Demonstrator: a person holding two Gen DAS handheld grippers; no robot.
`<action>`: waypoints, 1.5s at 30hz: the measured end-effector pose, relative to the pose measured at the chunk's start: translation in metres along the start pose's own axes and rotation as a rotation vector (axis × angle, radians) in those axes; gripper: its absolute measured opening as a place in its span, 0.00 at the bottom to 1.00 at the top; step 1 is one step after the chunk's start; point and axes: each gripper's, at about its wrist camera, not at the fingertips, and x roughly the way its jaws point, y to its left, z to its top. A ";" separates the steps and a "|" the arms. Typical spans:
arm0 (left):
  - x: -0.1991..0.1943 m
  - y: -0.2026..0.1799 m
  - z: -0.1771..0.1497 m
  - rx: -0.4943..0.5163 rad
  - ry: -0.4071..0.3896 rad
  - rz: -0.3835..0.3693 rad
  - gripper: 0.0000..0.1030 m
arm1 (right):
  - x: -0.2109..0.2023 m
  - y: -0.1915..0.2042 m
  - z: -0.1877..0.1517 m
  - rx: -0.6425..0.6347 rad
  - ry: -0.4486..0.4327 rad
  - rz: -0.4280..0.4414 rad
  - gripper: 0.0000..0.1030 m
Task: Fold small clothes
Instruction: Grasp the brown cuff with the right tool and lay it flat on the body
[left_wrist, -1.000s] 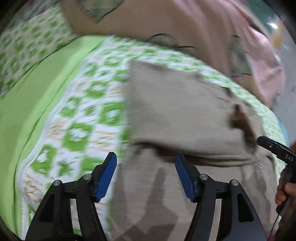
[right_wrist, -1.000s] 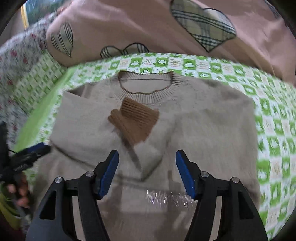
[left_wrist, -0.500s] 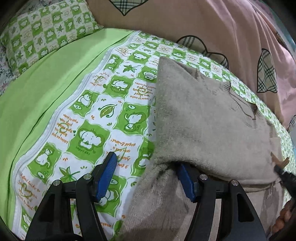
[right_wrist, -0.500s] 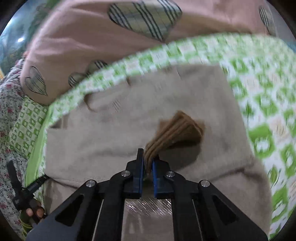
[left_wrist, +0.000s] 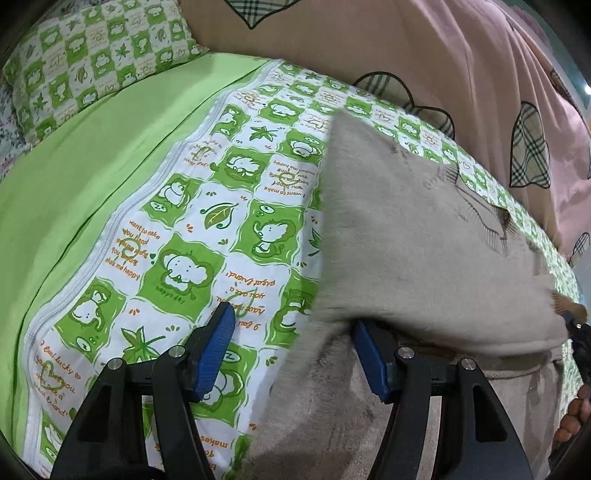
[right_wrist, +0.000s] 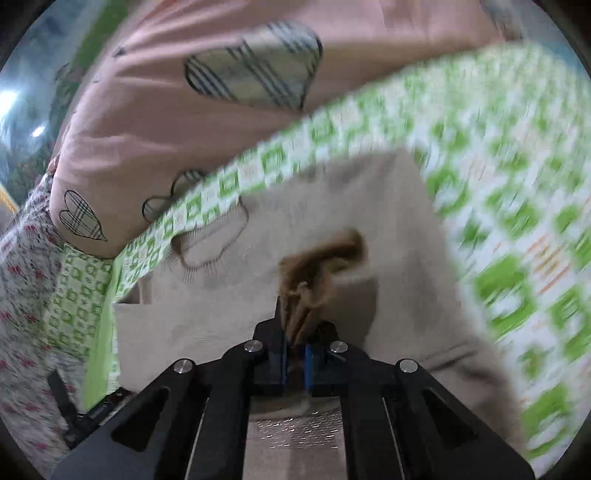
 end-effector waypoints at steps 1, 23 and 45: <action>0.001 -0.002 0.000 0.006 0.000 0.006 0.63 | -0.001 0.000 0.000 -0.014 -0.003 -0.028 0.07; -0.007 0.001 0.073 0.042 0.076 -0.265 0.75 | -0.019 -0.026 -0.014 -0.034 0.054 -0.067 0.43; 0.053 -0.017 0.146 0.065 0.059 -0.020 0.42 | -0.017 -0.018 -0.018 -0.084 0.089 -0.039 0.50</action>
